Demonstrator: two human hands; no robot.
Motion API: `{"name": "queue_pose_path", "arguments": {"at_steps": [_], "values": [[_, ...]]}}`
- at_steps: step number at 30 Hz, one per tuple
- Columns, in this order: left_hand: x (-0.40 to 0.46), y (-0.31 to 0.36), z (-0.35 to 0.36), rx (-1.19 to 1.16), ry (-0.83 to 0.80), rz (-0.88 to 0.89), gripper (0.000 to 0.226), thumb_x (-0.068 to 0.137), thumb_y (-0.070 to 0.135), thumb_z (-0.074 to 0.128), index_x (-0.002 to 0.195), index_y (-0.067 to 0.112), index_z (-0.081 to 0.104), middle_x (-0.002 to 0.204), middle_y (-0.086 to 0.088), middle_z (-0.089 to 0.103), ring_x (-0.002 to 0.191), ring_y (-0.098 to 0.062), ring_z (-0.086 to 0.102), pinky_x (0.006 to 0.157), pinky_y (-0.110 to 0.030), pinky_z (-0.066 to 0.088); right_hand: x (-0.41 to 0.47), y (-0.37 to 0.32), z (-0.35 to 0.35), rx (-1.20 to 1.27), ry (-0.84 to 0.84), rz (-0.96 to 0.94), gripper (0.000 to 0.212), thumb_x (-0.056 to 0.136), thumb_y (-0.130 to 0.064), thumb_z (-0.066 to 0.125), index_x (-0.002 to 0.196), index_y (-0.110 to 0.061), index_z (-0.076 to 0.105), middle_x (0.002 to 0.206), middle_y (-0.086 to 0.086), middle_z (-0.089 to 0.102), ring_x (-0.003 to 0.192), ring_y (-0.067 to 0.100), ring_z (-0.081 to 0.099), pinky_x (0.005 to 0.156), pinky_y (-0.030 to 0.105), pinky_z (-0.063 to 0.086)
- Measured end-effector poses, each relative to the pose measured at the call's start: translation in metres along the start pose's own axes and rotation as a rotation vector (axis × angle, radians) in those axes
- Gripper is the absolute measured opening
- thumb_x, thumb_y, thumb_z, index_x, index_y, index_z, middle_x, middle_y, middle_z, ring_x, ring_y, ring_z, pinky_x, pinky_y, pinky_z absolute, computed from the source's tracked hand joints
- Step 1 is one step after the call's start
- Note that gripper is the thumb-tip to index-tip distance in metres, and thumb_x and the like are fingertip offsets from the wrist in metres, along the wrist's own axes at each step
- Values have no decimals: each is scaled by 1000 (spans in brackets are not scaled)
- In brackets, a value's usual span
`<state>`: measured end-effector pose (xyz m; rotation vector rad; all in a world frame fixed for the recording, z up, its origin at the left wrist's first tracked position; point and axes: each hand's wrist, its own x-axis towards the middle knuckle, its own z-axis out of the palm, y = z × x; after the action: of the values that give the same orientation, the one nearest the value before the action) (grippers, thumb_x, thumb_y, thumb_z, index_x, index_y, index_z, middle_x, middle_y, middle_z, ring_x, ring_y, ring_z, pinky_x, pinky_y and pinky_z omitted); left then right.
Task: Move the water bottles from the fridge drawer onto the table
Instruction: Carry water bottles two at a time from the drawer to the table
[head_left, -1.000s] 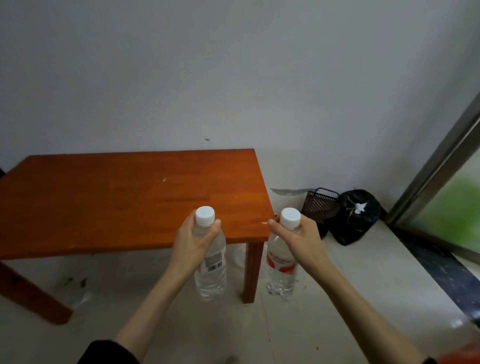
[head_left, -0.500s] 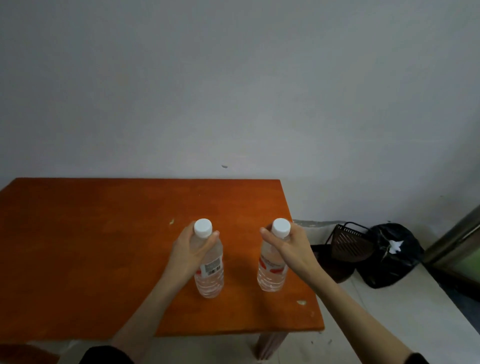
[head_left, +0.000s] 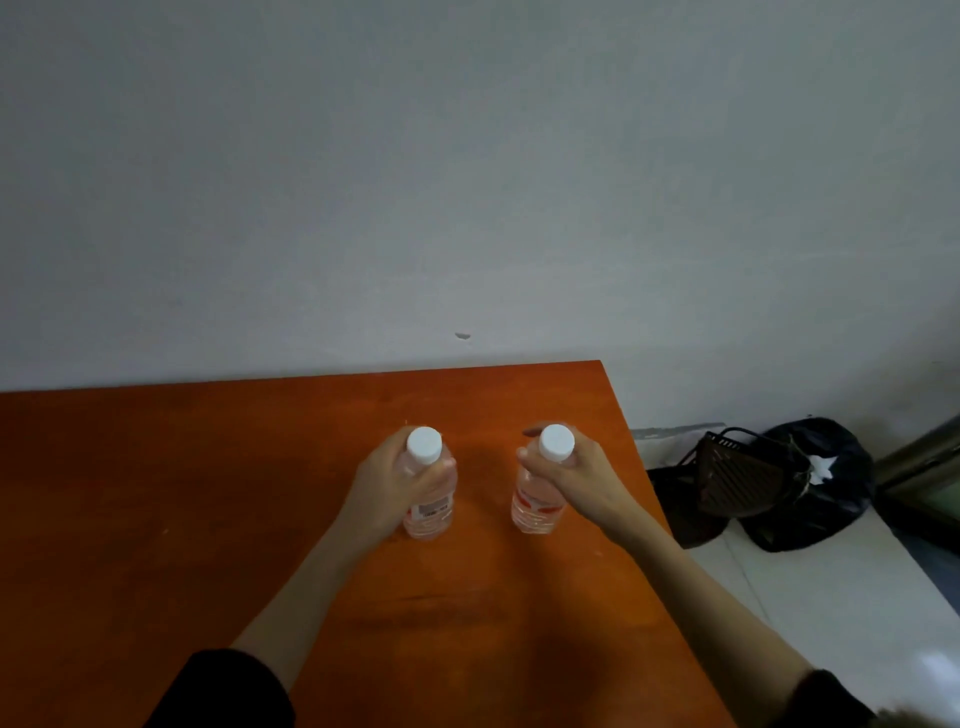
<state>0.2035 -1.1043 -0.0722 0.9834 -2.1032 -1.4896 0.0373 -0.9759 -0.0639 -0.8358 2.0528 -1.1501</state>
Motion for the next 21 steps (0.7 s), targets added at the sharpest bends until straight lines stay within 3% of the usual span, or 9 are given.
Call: {"name": "queue_pose_path", "arguments": {"at_steps": [4, 6, 8, 11, 21], "values": [[35, -7, -5, 13, -46, -31, 38, 81, 20, 67, 117, 23, 53, 110, 10, 58, 104, -9, 53, 87, -29, 45, 37, -6, 7, 59, -60, 6, 30, 85, -26, 64, 114, -23, 55, 105, -10, 57, 90, 1, 55, 74, 19, 43], [50, -8, -7, 20, -67, -48, 40, 81, 20, 67, 119, 21, 54, 115, 7, 59, 108, -11, 53, 91, -33, 47, 52, -9, 12, 88, -61, 22, 29, 85, -23, 63, 113, -22, 55, 106, -8, 57, 90, 1, 55, 80, 25, 44], [62, -10, -8, 26, -83, -44, 39, 81, 20, 67, 118, 22, 55, 114, 8, 60, 108, -11, 54, 92, -34, 48, 66, -11, 18, 105, -46, 40, 29, 85, -22, 64, 113, -22, 54, 116, 0, 55, 101, 12, 56, 90, 36, 45], [75, -14, -8, 25, -72, -32, 38, 81, 19, 68, 117, 22, 56, 111, 10, 59, 106, -10, 54, 87, -29, 46, 80, -14, 28, 89, -65, 25, 32, 84, -21, 64, 115, -23, 54, 124, 5, 51, 111, 19, 52, 98, 43, 43], [95, -18, -6, 45, -76, -14, 43, 81, 25, 68, 121, 21, 54, 118, 6, 59, 108, -9, 54, 88, -28, 44, 97, -17, 40, 20, -107, -66, 33, 85, -14, 63, 116, -21, 53, 125, 5, 47, 109, 15, 49, 78, 20, 40]]}}
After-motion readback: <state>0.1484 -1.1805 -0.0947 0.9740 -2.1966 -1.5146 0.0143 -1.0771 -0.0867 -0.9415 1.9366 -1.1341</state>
